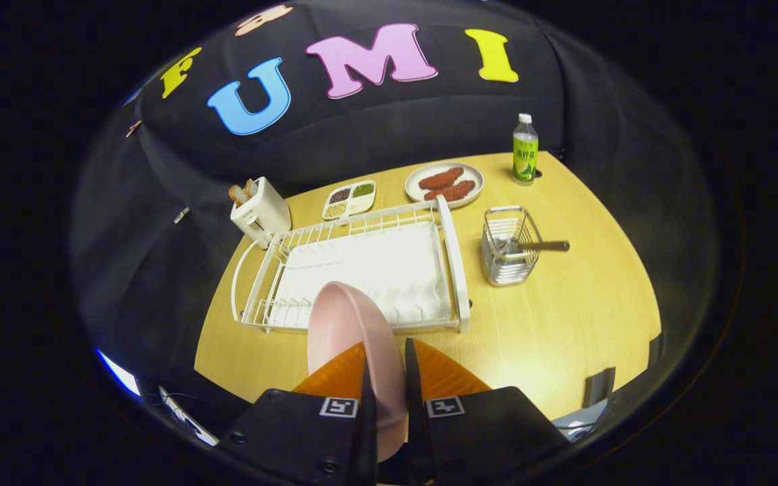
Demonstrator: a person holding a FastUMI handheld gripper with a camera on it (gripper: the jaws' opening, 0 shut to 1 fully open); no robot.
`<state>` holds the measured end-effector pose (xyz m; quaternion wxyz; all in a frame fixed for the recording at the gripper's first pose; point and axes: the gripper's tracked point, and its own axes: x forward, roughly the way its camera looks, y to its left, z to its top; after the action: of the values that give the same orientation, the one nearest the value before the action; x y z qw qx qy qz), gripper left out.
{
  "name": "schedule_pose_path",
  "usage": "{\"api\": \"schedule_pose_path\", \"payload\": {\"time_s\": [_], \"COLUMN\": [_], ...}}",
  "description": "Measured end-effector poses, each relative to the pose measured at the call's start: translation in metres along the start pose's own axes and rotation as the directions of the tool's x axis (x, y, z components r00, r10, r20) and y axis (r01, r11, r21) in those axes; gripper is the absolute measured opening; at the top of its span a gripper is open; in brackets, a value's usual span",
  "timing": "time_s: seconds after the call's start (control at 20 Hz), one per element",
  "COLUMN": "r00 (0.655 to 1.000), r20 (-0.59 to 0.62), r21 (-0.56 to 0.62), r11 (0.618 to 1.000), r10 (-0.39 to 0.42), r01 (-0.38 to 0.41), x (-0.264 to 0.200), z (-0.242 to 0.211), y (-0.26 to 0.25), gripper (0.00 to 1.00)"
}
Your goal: Take the plate from the dish rack, then take the spoon from the basket and place it into the plate.
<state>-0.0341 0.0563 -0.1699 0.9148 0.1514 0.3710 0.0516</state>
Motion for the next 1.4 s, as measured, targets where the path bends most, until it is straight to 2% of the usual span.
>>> {"api": "schedule_pose_path", "payload": {"time_s": [0.35,0.55,0.75,0.9,1.0,1.1,1.15,1.2,1.25,1.4], "r00": [0.993,0.984,0.976,0.975,0.976,0.98,0.984,0.988,0.991,0.997], "r20": [-0.055,-0.131,-0.143,-0.163,-0.162,-0.131,-0.105,-0.078,-0.064,0.025], "r21": [0.093,0.122,0.199,0.166,0.141,0.11,0.074,0.035,0.003,-0.066], "r11": [0.991,0.987,0.971,0.979,0.982,0.984,0.988,0.991,0.993,0.995], "r10": [0.104,0.121,0.164,0.149,0.147,0.153,0.143,0.133,0.117,0.079], "r01": [-0.099,-0.106,-0.134,-0.122,-0.125,-0.139,-0.136,-0.131,-0.117,-0.077], "x": [0.041,0.066,0.08,0.083,0.081,0.077,0.073,0.071,0.069,0.061], "z": [-0.05,-0.078,-0.08,-0.081,-0.081,-0.07,-0.064,-0.056,-0.053,-0.027], "y": [-0.009,-0.027,-0.035,-0.052,-0.061,-0.071,-0.079,-0.088,-0.098,-0.128], "gripper": [0.22,0.22,0.23,0.25,0.32,0.54,0.72,0.78,0.94,0.98]}}
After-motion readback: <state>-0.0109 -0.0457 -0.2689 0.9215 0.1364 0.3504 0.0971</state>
